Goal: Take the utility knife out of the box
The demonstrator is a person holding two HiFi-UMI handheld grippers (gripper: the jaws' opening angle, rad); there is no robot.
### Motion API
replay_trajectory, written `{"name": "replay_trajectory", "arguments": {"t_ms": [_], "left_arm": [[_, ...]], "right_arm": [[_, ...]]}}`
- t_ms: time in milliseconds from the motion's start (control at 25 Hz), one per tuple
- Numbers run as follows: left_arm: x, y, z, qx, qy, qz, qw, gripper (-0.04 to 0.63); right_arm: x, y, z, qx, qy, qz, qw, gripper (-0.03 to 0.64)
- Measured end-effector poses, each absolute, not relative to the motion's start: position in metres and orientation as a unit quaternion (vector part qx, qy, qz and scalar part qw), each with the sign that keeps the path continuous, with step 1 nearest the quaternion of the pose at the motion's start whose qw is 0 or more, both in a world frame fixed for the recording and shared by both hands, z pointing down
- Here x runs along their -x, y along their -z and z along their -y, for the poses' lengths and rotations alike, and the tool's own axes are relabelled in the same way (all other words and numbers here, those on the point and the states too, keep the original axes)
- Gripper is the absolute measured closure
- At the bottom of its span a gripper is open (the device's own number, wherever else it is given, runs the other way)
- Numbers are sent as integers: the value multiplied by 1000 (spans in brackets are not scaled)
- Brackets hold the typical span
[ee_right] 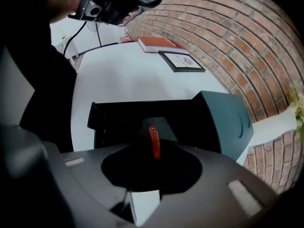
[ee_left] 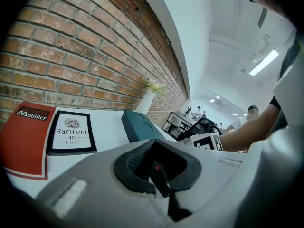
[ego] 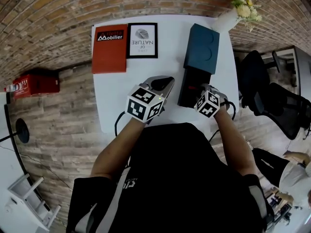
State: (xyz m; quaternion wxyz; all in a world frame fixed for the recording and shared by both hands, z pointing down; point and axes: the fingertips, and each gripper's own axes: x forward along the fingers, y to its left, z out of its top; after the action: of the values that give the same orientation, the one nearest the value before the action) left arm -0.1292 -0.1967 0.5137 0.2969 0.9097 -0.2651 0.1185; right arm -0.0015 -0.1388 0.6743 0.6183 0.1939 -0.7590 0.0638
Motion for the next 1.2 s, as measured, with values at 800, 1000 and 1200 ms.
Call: {"name": "replay_trajectory", "arguments": {"t_ms": [800, 1000, 1200], "left_arm": [[130, -534, 193, -891, -113, 287, 331, 589], [128, -535, 191, -889, -115, 288, 336, 589], [120, -536, 187, -889, -116, 277, 347, 589]], "right_arm": [[11, -691, 139, -62, -76, 771, 629, 561], [16, -686, 136, -65, -88, 785, 610, 563], [22, -677, 130, -79, -92, 802, 585, 563]]}}
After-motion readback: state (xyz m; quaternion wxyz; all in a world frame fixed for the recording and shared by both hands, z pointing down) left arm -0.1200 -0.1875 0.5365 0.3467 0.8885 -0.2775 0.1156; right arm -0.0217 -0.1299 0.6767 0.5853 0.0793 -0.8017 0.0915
